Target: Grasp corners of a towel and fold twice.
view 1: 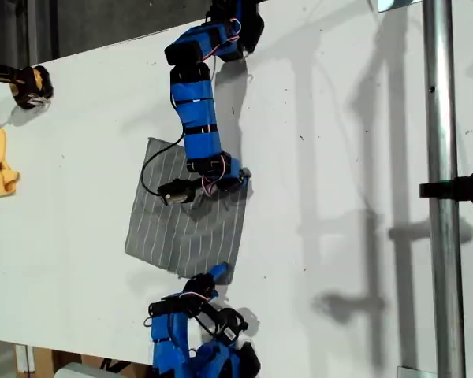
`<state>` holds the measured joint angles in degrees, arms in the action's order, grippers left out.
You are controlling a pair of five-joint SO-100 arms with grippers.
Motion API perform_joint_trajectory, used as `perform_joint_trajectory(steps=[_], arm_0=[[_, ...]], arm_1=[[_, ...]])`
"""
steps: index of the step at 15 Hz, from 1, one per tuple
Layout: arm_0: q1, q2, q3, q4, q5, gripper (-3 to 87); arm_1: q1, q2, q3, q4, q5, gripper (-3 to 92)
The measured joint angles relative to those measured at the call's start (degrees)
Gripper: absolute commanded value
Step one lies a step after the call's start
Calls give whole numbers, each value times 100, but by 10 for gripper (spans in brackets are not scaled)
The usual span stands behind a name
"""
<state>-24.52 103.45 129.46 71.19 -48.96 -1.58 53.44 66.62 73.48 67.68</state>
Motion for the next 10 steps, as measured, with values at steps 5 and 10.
perform_joint_trajectory(steps=[5, 10], arm_0=[[-167, -1222, -439, -141, -26, 137], [-158, -1187, -554, -202, -343, -17]], arm_1=[[0, 35, 97, -35, 18, -2], [0, 114, 229, -88, 26, -2]])
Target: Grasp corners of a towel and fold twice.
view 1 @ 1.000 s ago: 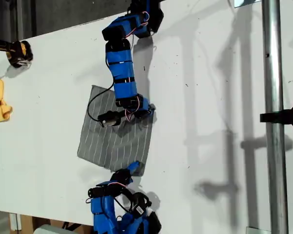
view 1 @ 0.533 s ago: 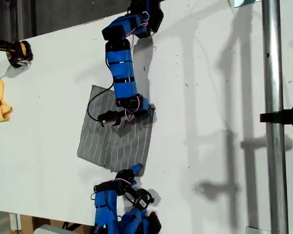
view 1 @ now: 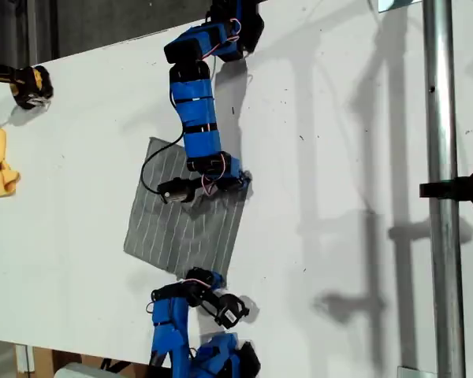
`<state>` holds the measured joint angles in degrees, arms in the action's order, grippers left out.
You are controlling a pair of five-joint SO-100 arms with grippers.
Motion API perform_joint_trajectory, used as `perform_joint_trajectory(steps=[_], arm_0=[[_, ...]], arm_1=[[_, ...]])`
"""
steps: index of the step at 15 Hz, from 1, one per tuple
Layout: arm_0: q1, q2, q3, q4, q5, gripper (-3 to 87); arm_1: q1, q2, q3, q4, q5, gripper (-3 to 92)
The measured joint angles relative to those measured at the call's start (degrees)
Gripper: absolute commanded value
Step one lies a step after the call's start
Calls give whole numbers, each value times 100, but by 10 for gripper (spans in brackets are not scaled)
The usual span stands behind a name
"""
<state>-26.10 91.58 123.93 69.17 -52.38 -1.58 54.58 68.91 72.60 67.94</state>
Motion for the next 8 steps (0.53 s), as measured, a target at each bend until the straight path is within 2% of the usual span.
perform_joint_trajectory(steps=[3, 8], arm_0=[[0, 264, 0, 0, -35, -17], [510, 1415, -589, 870, -97, -17]], arm_1=[[0, 53, 18, 0, 0, -2], [-167, 1327, 431, 132, -193, -2]])
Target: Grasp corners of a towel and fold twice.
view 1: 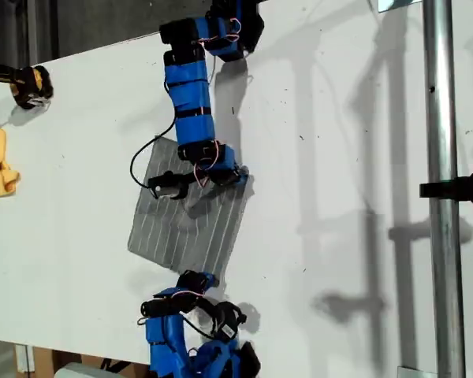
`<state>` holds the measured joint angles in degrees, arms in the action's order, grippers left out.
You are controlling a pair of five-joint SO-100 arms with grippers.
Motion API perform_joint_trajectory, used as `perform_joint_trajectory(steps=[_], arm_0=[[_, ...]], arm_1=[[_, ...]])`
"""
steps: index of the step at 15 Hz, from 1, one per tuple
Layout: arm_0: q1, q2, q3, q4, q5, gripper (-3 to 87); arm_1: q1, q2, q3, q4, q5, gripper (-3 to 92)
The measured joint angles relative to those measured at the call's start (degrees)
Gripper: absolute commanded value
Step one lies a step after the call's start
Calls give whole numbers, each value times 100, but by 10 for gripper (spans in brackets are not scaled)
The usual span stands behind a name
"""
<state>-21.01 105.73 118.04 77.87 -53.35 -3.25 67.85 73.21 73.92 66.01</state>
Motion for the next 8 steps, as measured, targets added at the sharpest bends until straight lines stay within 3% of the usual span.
perform_joint_trajectory(steps=[5, 8], arm_0=[[1028, 1248, 70, -158, -167, -17], [1020, 1362, -114, -352, 176, -17]], arm_1=[[-510, 413, 0, -97, -404, -2], [-352, 826, 9, -123, -554, -2]])
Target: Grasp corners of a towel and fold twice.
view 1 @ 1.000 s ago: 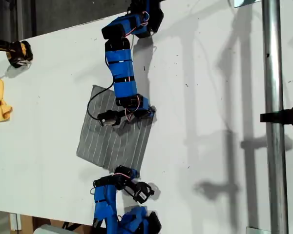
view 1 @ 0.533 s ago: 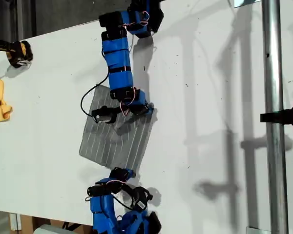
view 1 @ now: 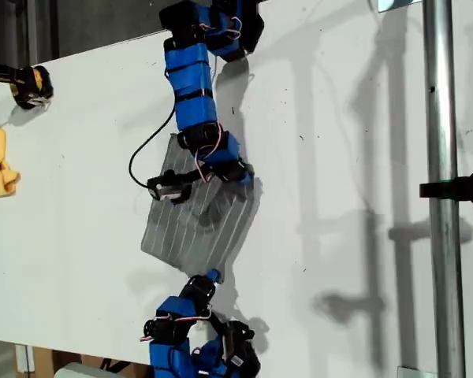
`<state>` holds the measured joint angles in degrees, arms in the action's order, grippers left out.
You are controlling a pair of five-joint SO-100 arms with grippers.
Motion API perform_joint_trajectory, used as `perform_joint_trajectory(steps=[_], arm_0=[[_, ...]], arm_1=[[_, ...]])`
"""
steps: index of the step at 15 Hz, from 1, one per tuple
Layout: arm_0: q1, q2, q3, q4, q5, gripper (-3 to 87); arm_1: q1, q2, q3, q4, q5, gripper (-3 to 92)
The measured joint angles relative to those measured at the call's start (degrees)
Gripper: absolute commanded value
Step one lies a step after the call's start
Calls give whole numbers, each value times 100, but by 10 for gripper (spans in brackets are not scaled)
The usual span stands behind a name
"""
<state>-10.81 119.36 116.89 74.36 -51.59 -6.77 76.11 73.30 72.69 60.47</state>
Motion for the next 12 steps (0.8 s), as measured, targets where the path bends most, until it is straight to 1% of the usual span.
perform_joint_trajectory(steps=[3, 7, 9, 12], arm_0=[[-765, 0, -677, -105, 826, -17], [-2101, -729, -1028, -659, 1661, -17], [-2637, -1406, -1389, -932, 1942, -17], [-3173, -2531, -2171, -1151, 2109, -17]], arm_1=[[668, 650, 35, 211, -308, -2], [1775, 1274, 844, 290, -729, -2], [2426, 1529, 1195, 308, -1028, -2], [3243, 1608, 1380, 352, -1459, -2]])
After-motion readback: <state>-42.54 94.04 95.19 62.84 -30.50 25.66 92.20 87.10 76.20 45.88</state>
